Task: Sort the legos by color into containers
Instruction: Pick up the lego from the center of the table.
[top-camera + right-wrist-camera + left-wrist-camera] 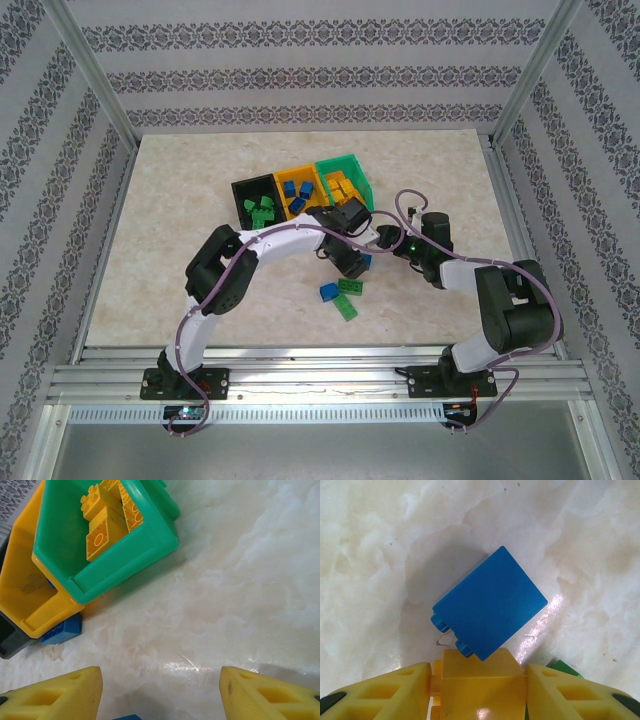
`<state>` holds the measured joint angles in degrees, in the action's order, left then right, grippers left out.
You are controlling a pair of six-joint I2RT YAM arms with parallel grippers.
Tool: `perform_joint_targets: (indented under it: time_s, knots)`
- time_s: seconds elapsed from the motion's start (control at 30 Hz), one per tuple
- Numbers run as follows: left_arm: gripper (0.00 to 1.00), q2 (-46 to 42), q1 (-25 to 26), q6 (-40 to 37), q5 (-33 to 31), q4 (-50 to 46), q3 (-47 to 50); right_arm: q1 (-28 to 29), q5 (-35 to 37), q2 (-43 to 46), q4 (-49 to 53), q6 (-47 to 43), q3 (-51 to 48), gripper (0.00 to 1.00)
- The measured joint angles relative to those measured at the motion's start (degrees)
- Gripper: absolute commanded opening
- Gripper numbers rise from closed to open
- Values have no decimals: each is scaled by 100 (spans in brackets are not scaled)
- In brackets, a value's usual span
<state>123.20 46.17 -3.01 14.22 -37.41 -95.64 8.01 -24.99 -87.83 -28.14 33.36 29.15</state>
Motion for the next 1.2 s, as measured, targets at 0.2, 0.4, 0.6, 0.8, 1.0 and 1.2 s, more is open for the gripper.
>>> perform_joint_targets:
  time_s: [0.2, 0.4, 0.6, 0.8, 1.0, 1.2]
  knots:
    - [51, 0, 0, -20, -68, -50, -72, -2, -35, -4, -50, 76, 4, 64]
    - [48, -2, 0, -22, -162, -96, -74, -2, -42, -9, -74, 101, 4, 64]
    - [48, -50, 0, -24, -291, -98, -72, 0, -72, -9, -90, 103, 4, 64]
    - [44, -271, -4, -24, -577, -96, -116, -2, -103, -9, -90, 103, 4, 64]
    - [39, -334, -74, -48, -1027, -76, -553, -4, -105, -9, -92, 103, 4, 64]
    - [39, -308, -334, -46, -1196, -72, -1388, -26, -111, -9, -129, 109, 4, 64]
